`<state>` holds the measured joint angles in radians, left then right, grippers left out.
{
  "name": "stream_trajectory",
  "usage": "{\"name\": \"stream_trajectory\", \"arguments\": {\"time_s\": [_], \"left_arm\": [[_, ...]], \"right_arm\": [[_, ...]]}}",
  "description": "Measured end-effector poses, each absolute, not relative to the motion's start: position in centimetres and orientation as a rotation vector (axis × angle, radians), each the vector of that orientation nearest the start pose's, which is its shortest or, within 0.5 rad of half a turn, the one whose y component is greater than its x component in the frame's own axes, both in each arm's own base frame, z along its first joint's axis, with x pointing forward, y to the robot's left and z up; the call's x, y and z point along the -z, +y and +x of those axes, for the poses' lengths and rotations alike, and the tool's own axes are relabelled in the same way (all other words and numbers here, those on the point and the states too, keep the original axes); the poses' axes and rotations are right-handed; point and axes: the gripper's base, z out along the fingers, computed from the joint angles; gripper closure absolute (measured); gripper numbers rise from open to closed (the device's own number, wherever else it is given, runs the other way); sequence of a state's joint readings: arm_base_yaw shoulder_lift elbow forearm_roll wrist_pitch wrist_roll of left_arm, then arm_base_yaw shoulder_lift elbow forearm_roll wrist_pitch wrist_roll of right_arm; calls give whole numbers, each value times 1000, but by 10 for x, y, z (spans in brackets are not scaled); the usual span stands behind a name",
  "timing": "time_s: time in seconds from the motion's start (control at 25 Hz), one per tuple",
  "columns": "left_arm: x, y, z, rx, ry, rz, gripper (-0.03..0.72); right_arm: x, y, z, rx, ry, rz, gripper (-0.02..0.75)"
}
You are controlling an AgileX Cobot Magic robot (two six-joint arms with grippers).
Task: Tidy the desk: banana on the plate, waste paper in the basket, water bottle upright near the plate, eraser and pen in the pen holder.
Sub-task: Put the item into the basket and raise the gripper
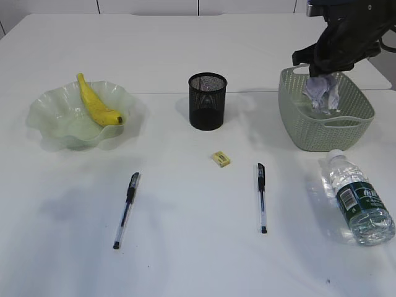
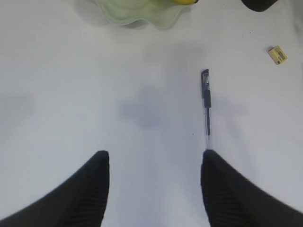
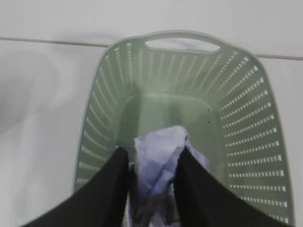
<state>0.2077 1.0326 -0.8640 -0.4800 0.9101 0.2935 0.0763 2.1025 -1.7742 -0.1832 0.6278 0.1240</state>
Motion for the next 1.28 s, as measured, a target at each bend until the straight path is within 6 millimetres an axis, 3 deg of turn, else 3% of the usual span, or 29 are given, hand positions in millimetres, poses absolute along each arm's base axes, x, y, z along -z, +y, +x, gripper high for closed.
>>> {"name": "stream_trajectory", "arguments": {"time_s": [0.12, 0.24, 0.4, 0.56, 0.8, 1.04, 1.28], "left_arm": [[-319, 7, 193, 383, 2450, -121, 258], [-319, 7, 193, 383, 2450, -121, 258], [-319, 7, 193, 383, 2450, -121, 258], [-319, 7, 193, 383, 2450, -121, 258], [-319, 7, 193, 383, 2450, -121, 258], [-319, 7, 193, 383, 2452, -120, 258], [-315, 4, 191, 289, 2499, -13, 258]], "right_arm": [[-240, 27, 484, 104, 2427, -52, 391], [-239, 27, 483, 106, 2437, -45, 335], [-241, 26, 479, 113, 2467, -37, 323], [-262, 25, 469, 113, 2478, -18, 318], [-293, 23, 442, 100, 2563, 12, 318], [-306, 20, 413, 152, 2755, -79, 318], [-316, 24, 385, 74, 2811, -125, 317]]}}
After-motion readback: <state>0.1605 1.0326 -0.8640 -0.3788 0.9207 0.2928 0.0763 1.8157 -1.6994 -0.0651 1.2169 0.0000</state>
